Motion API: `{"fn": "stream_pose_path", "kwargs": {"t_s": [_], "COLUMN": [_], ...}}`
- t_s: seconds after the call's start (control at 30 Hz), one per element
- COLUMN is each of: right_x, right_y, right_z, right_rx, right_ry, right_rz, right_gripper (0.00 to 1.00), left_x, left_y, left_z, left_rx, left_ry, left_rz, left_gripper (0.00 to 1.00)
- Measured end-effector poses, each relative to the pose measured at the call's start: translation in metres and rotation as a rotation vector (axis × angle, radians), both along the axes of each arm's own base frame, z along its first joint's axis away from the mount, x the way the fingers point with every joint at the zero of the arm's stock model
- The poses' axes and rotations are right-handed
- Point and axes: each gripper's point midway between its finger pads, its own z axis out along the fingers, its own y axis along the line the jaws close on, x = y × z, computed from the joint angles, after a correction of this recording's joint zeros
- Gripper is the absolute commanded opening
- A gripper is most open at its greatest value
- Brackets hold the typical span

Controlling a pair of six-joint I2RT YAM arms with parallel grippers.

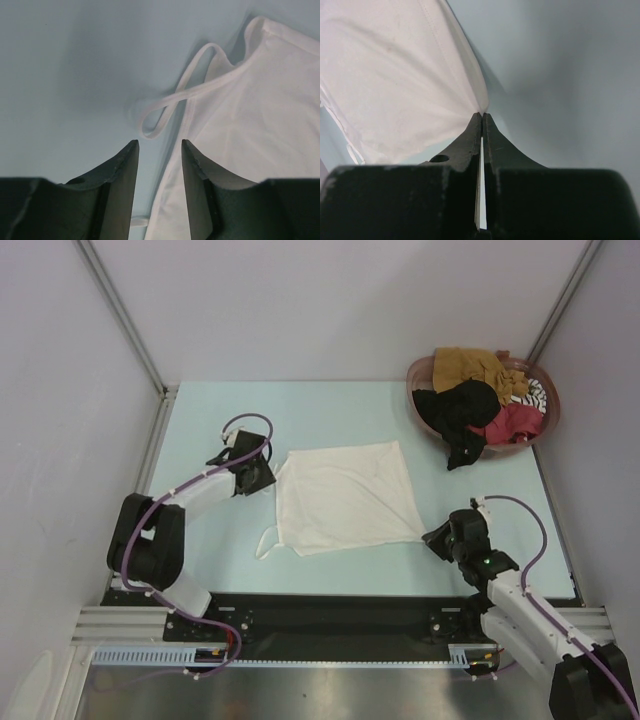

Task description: Fold and stack the tank tops

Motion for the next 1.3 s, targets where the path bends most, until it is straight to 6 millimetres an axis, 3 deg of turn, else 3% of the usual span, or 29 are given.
{"fn": "stream_pose_path", "kwargs": {"t_s": [0.47,0.83,0.93,0.97,1.03,1.07,1.3], "right_x": [-0.012,-0.016,-0.016,-0.016,-0.016,-0.016,-0.017], "right_y": [-0.013,-0.015,-0.015,-0.015,-0.015,-0.015,-0.015], "right_z": [0.012,0.006,0.006,0.006,0.006,0.006,0.006], "right_rx": [-0.008,-0.017,-0.017,-0.017,-0.017,-0.017,-0.018], "right_ry": [-0.037,-0.008,-0.007,-0.006,-0.005,-0.004,-0.004], "right_rz": [-0.051,-0.056,-0.056,-0.056,-0.056,-0.056,-0.056], "right_gripper": [0.0,0.0,0.0,0.0,0.0,0.0,0.0], "left_x": [0.001,0.009,0.008,0.008,0.008,0.008,0.02], "left_y": [0.001,-0.001,-0.001,-0.001,0.0,-0.001,0.0], "left_z": [-0.012,-0.03,-0.032,-0.032,-0.033,-0.034,-0.027], "left_rx": [0.005,0.032,0.037,0.038,0.045,0.048,0.049], "left_ry": [0.037,0.097,0.102,0.102,0.109,0.112,0.129], "left_rz": [0.003,-0.007,-0.012,-0.013,-0.021,-0.027,-0.055], "left_gripper": [0.45,0.44,0.35,0.25,0.13,0.0,0.0]}}
